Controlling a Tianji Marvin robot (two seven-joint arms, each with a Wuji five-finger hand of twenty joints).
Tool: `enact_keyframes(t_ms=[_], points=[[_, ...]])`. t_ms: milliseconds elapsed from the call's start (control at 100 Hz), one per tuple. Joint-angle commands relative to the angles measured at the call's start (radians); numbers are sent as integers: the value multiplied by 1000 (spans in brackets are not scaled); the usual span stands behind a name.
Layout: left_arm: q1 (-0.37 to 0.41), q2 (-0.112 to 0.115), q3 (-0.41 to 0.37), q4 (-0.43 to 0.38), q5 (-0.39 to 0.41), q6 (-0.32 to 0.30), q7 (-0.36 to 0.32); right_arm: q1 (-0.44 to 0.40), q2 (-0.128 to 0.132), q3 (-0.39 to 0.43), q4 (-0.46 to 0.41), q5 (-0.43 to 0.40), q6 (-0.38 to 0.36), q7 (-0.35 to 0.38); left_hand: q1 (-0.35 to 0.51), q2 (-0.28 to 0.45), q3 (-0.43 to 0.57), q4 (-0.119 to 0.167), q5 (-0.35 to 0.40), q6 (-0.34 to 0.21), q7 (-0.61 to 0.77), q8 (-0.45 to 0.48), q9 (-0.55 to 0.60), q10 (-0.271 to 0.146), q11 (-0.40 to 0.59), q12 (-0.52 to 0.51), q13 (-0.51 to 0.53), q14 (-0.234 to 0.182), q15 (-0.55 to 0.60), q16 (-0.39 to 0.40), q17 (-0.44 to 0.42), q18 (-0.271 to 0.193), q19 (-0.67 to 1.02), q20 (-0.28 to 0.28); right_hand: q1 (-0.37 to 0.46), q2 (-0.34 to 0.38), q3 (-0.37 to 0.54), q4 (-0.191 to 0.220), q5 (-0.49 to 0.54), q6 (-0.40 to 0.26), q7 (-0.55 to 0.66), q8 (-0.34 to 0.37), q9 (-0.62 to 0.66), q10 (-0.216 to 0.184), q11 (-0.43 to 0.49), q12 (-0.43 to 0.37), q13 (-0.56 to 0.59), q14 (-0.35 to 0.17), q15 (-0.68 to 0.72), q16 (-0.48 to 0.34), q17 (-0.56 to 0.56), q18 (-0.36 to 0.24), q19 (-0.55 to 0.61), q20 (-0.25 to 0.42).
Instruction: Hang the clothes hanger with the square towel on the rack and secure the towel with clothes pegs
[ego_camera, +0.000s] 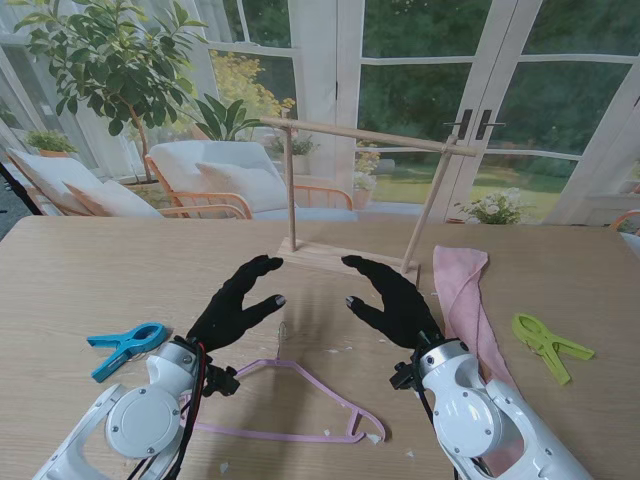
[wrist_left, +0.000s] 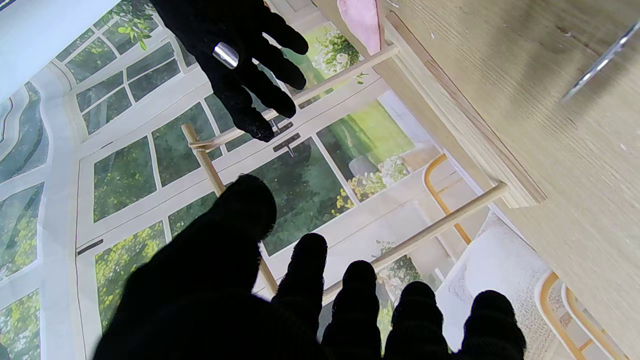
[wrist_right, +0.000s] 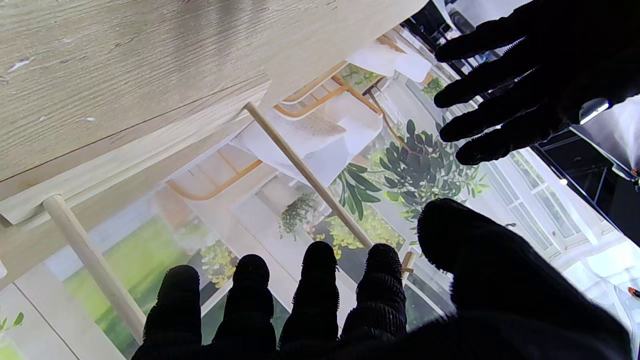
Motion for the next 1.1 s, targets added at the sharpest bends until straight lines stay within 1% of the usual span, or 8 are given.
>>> enact_keyframes(t_ms=[0, 200, 300, 370, 570, 760, 860, 1090], points=[[12, 0, -5, -9, 4, -2, -5, 7, -9, -5, 4, 4, -9, 11, 11, -14, 24, 20, -11, -8, 9, 2, -3, 0, 18, 19, -18, -18, 9, 15, -7, -27, 11, 18, -25, -15, -24, -14, 2, -20, -5, 19, -20, -9, 16, 6, -23, -15, 8, 7, -1, -9, -3, 517], [5, 2, -2, -1, 43, -10, 0, 8, -8, -6, 8, 2, -7, 18, -6, -44, 77, 17, 14, 32, 27, 21, 11, 31, 82, 80, -20, 10, 51, 146, -23, -10, 68, 134, -21, -16, -29, -29, 4, -17, -3, 20, -16, -6, 21, 8, -11, -9, 20, 10, 17, -3, 7, 521], [1, 11, -11, -8, 53, -8, -33, 1, -9, -5, 2, 2, 5, 15, -14, -58, 98, 15, 32, 44, 33, 29, 20, 41, 105, 99, -19, 20, 62, 203, -27, -4, 92, 200, -17, -19, -28, -38, 12, -9, 7, 27, -10, 8, 59, 26, 8, 6, 50, 27, 44, 10, 42, 537], [4, 16, -25, -15, 71, -6, -53, 0, -9, -5, -2, -1, 10, 14, -18, -68, 116, 14, 57, 53, 32, 31, 25, 57, 146, 116, -26, 38, 82, 286, -42, 10, 124, 294, -20, -19, -28, -40, -10, 0, 3, 29, -8, 12, 75, 33, 18, 10, 64, 35, 54, 14, 56, 542], [-5, 48, -60, 2, 261, -12, -127, -19, -11, 6, -26, -4, 23, 2, -39, -71, 128, 17, 47, 59, 37, 46, 33, 62, 193, 132, -33, 57, 104, 448, -62, 26, 185, 492, -20, -20, -27, -42, -13, 1, 6, 35, -15, 11, 83, 36, 17, 11, 73, 41, 56, 15, 64, 544], [-2, 58, -58, 63, 390, -26, -115, -46, -14, 21, -51, -6, 27, -17, -39, -69, 130, 16, 41, 63, 42, 50, 35, 65, 197, 135, -25, 62, 104, 459, -62, 30, 189, 516, -17, -19, -27, -43, 0, 0, 14, 40, -15, 11, 85, 35, 17, 12, 75, 42, 56, 17, 69, 545], [2, 62, -43, 91, 445, -23, -105, -53, -15, 24, -58, -6, 29, -20, -43, -69, 130, 16, 34, 65, 53, 55, 36, 66, 212, 143, -14, 71, 107, 474, -69, 34, 208, 572, -17, -19, -28, -44, 10, -3, 19, 42, -14, 10, 85, 35, 18, 13, 75, 42, 56, 17, 71, 544], [16, 76, -6, 134, 587, -8, -95, -56, -16, 25, -62, -5, 29, -23, -75, -83, 149, 19, -10, 62, 74, 70, 37, 56, 224, 150, 2, 74, 112, 501, -47, 46, 211, 619, -16, -19, -29, -44, 14, -4, 22, 43, -15, 11, 85, 34, 18, 14, 75, 42, 57, 18, 73, 543]])
